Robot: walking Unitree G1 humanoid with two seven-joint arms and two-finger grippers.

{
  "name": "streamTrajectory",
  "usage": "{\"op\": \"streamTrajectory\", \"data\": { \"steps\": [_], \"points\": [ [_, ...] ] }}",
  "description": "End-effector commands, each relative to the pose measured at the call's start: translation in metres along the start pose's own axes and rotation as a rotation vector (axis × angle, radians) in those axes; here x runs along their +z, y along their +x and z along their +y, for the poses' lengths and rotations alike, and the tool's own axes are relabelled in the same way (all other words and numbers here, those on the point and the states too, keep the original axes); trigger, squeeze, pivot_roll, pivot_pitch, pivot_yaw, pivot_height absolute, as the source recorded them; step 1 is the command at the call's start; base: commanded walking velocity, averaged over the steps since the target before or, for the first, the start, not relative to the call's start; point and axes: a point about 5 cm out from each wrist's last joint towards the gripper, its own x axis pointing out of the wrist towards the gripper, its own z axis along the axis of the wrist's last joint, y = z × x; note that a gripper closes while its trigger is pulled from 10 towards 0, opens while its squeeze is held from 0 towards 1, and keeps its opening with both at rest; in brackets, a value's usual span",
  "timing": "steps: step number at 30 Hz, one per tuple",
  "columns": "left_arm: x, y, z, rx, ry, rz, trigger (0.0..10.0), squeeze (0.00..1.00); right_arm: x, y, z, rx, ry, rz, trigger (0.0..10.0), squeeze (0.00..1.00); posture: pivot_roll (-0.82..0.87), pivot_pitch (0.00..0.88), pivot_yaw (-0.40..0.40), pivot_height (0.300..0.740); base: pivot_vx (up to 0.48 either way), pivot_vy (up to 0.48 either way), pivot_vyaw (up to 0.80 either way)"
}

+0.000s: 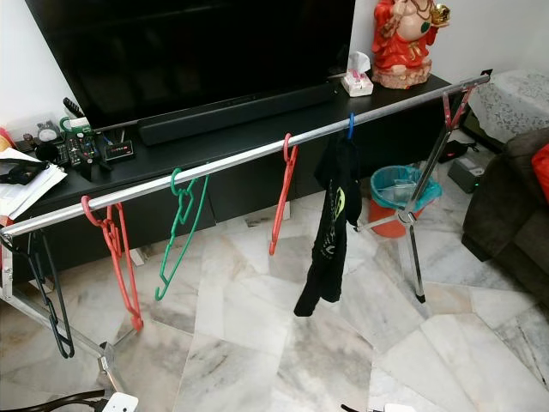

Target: Hang hanger

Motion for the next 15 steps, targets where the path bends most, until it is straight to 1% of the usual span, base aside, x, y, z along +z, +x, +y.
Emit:
{"op": "streamTrajectory", "data": {
  "steps": [1,2,8,15],
  "points": [
    [-0.0013,-0.0008,0.0041,0.01,0.023,0.005,10.0,0.0,-0.005,-0.0007,0.0016,0.002,0.001,0.022,10.0,0.0,-0.2,0.0,0.064,0.74,0.0,-0.277,0.0],
    [-0.0011,-0.0008,0.0042,0.011,0.023,0.005,10.0,0.0,-0.0052,-0.0007,0.0014,0.0,-0.003,0.025,10.0,0.0,-0.2,0.0,0.064,0.74,0.0,-0.277,0.0],
    [0.001,-0.0006,0.0039,0.008,0.034,-0.001,10.0,0.0,-0.0047,-0.0006,0.0013,0.003,0.003,0.025,10.0,0.0,-0.19,0.0,0.061,0.74,0.0,-0.287,-0.72],
    [0.002,-0.0005,0.0037,0.005,0.04,-0.005,10.0,0.0,-0.0037,-0.0006,0.0009,0.002,0.005,0.015,10.0,0.0,-0.19,0.0,0.06,0.74,0.0,-0.356,0.0]
  ]
}}
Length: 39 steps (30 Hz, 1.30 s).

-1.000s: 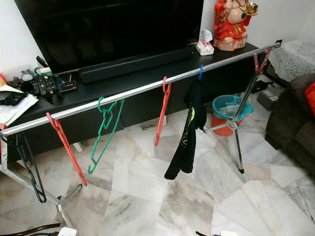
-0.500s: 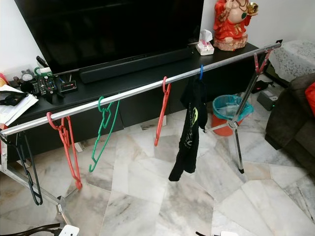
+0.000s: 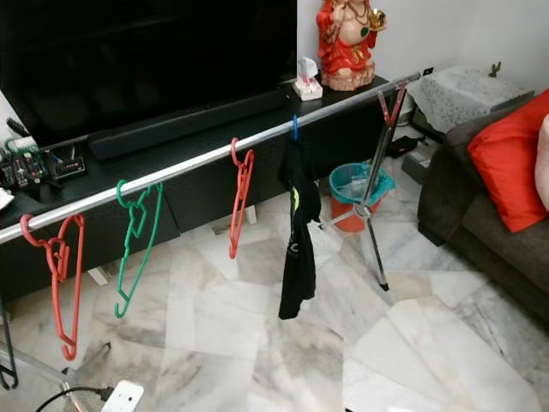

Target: Hang hanger

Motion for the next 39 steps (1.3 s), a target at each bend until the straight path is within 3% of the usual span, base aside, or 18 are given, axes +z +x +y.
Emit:
{"op": "streamTrajectory", "data": {
  "steps": [1,5,39],
  "points": [
    [-0.0022,-0.0002,0.0,-0.004,0.012,0.01,10.0,0.0,-0.0005,-0.0002,-0.0016,-0.002,0.002,0.0,10.0,0.0,-0.19,0.0,0.06,0.74,0.0,-0.259,0.0],
    [-0.0023,-0.0001,-0.0008,-0.014,0.001,0.008,10.0,0.0,-0.0009,-0.0002,-0.0014,0.002,0.005,0.004,10.0,0.0,-0.19,0.0,0.06,0.74,0.0,-0.065,0.0],
    [0.0018,-0.0004,-0.0023,-0.053,0.038,-0.033,10.0,0.0,-0.0015,-0.0001,-0.0009,0.01,-0.009,0.015,10.0,0.0,-0.19,0.0,0.061,0.74,0.0,0.0,-0.68]
  ]
}}
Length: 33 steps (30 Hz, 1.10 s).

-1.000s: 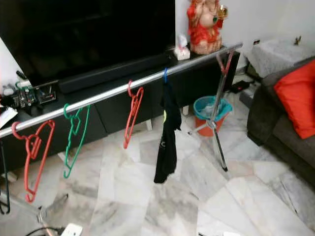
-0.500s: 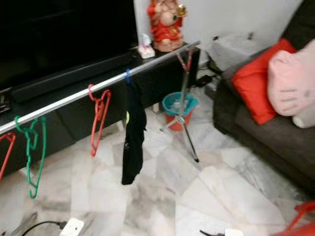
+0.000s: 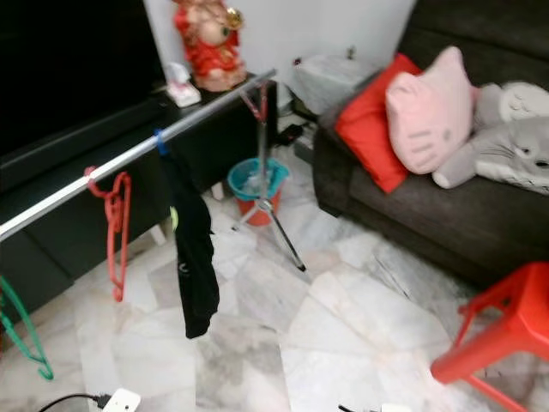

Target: Hang hanger

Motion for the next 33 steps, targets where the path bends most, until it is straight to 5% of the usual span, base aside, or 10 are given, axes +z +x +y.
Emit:
{"op": "streamTrajectory", "data": {
  "steps": [1,33],
  "points": [
    [-0.0012,-0.0003,0.0,-0.008,0.008,0.0,10.0,0.0,-0.003,-0.0005,-0.0009,0.001,-0.005,0.012,10.0,0.0,-0.19,0.0,0.061,0.74,0.0,0.0,-0.68],
    [0.003,-0.0006,-0.0005,-0.038,0.071,-0.031,10.0,0.0,-0.0029,-0.0005,-0.0006,0.002,-0.007,0.012,10.0,0.0,-0.19,0.0,0.066,0.74,0.0,-0.105,-0.67]
  ]
}}
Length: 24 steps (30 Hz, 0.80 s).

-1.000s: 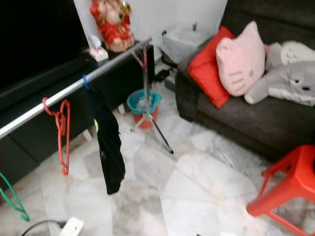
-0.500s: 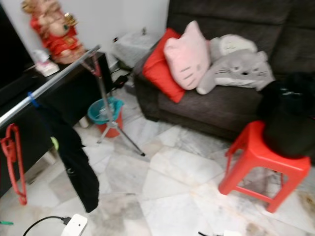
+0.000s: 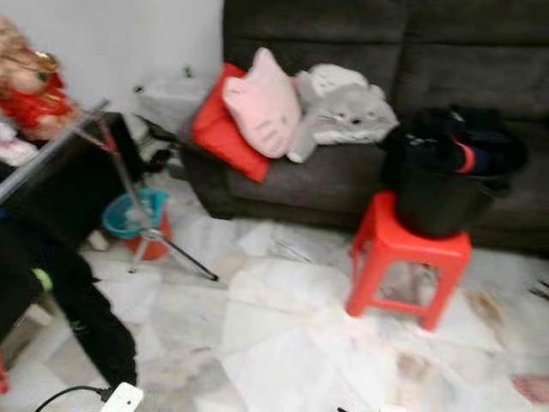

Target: Hang hanger

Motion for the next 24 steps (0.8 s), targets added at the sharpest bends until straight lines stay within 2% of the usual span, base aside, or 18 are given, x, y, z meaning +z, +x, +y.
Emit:
{"op": "streamTrajectory", "data": {
  "steps": [1,4,7,20,24],
  "points": [
    [-0.0004,0.0003,-0.0015,-0.008,0.019,0.002,10.0,0.0,0.0063,0.0011,-0.0012,0.0,-0.006,-0.015,10.0,0.0,-0.19,0.0,0.067,0.74,0.0,-0.27,-0.67],
    [-0.0004,0.0002,-0.0013,-0.008,0.022,0.002,10.0,0.0,0.0062,0.0011,-0.0011,0.0,-0.005,-0.015,10.0,0.0,-0.19,0.0,0.067,0.74,0.0,-0.268,-0.66],
    [-0.0005,0.0001,-0.0011,-0.008,0.026,0.004,10.0,0.0,0.0068,0.001,-0.0007,0.002,-0.004,-0.023,10.0,0.0,-0.19,0.0,0.068,0.74,0.0,-0.265,0.0],
    [-0.0012,0.0,-0.0013,-0.014,0.026,0.006,10.0,0.0,0.0064,0.0009,-0.0001,0.001,-0.001,-0.024,10.0,0.0,-0.2,0.0,0.07,0.74,0.0,0.0,0.0],
    [-0.0015,-0.0002,-0.0015,-0.006,-0.009,-0.016,10.0,0.0,0.0056,0.0008,0.0,-0.001,0.001,-0.024,10.0,0.0,-0.21,0.0,0.072,0.74,0.0,0.0,0.0]
  ]
}}
